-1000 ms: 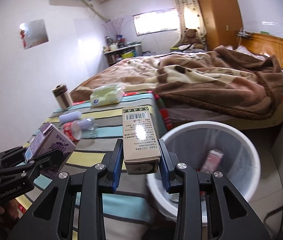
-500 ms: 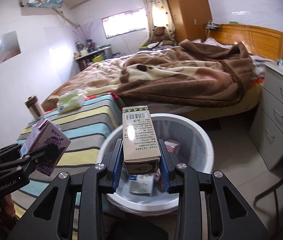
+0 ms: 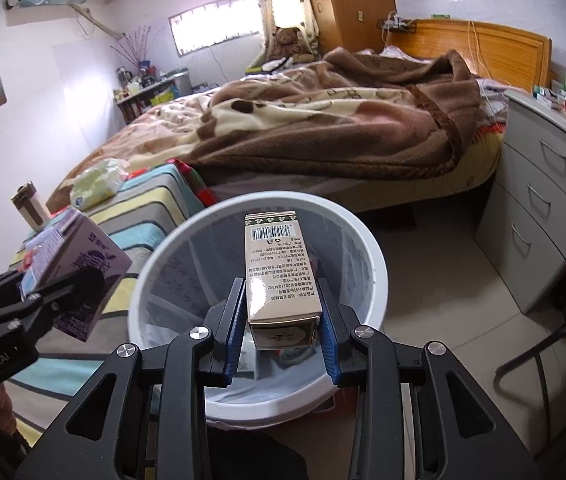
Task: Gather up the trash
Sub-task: 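Open the right tool to drop the beige box while the left tool drops the purple carton into the wastebasket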
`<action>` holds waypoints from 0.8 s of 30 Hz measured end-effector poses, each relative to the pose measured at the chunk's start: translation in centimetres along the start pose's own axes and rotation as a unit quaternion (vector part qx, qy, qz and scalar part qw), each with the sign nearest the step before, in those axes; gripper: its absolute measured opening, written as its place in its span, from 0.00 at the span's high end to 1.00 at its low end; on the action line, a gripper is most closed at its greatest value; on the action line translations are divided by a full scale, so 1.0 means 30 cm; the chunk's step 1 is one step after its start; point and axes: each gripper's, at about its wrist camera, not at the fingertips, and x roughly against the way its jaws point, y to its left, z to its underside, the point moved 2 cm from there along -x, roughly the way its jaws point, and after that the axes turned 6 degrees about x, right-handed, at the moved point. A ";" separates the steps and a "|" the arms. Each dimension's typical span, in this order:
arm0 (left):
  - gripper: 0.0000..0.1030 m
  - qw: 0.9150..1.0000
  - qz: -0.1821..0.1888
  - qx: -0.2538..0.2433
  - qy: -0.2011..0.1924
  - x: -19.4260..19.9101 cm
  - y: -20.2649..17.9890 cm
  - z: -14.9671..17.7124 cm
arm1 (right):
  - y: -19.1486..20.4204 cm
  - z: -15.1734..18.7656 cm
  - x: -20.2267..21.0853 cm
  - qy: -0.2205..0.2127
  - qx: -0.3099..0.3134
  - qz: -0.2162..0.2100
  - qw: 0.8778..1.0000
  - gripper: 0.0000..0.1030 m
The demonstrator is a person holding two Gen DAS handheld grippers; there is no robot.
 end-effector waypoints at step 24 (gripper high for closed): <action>0.41 1.000 0.006 0.026 0.009 -0.036 0.033 -0.015 | -0.012 -0.005 -0.013 0.009 -0.014 0.012 1.000 0.48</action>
